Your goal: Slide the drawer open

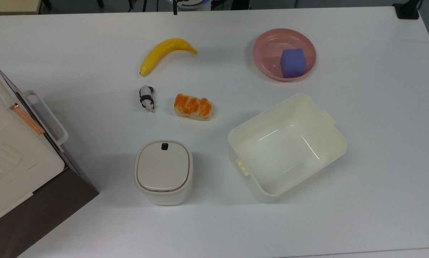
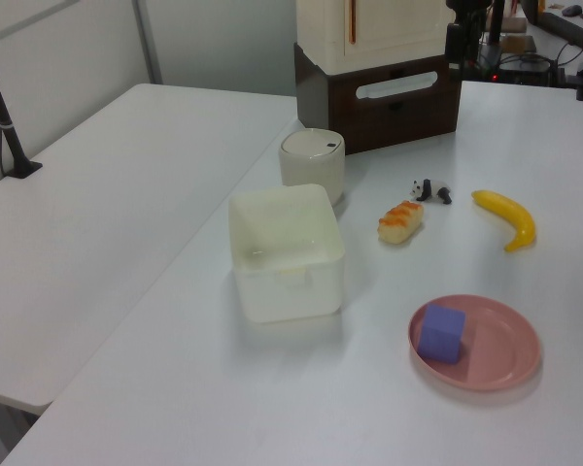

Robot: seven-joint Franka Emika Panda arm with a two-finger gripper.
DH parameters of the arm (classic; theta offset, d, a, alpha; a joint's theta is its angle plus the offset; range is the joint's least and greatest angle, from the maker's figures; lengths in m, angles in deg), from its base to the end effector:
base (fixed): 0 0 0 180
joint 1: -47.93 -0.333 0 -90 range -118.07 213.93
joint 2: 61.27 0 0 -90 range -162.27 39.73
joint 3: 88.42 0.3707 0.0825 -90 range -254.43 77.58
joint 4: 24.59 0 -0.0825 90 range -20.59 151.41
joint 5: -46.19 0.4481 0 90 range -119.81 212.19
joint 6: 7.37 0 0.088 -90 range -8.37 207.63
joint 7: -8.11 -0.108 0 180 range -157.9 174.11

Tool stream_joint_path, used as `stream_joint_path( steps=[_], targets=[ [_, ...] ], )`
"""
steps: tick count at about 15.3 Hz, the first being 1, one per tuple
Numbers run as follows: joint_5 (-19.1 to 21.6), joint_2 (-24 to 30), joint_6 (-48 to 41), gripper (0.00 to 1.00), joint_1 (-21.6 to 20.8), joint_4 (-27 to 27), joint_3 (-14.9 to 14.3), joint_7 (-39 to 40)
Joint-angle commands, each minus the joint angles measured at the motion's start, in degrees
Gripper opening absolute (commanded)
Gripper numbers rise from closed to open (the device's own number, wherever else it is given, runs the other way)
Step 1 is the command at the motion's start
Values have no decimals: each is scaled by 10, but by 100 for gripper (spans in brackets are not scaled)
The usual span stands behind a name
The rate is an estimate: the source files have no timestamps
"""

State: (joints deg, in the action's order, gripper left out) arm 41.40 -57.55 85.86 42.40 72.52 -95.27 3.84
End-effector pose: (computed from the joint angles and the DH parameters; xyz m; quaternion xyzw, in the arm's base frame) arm 0.5979 -0.0247 0.6559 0.9982 -0.0462 -0.0006 0.0379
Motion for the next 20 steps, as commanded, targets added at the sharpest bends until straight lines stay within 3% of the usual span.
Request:
stream_joint_path(
  steps=[1,11,20],
  targets=[
    [6,7,-7,100,3,3,-1,14],
    [7,0,-2,100,0,5,1,15],
    [12,-2,-2,100,10,7,0,66]
  ],
)
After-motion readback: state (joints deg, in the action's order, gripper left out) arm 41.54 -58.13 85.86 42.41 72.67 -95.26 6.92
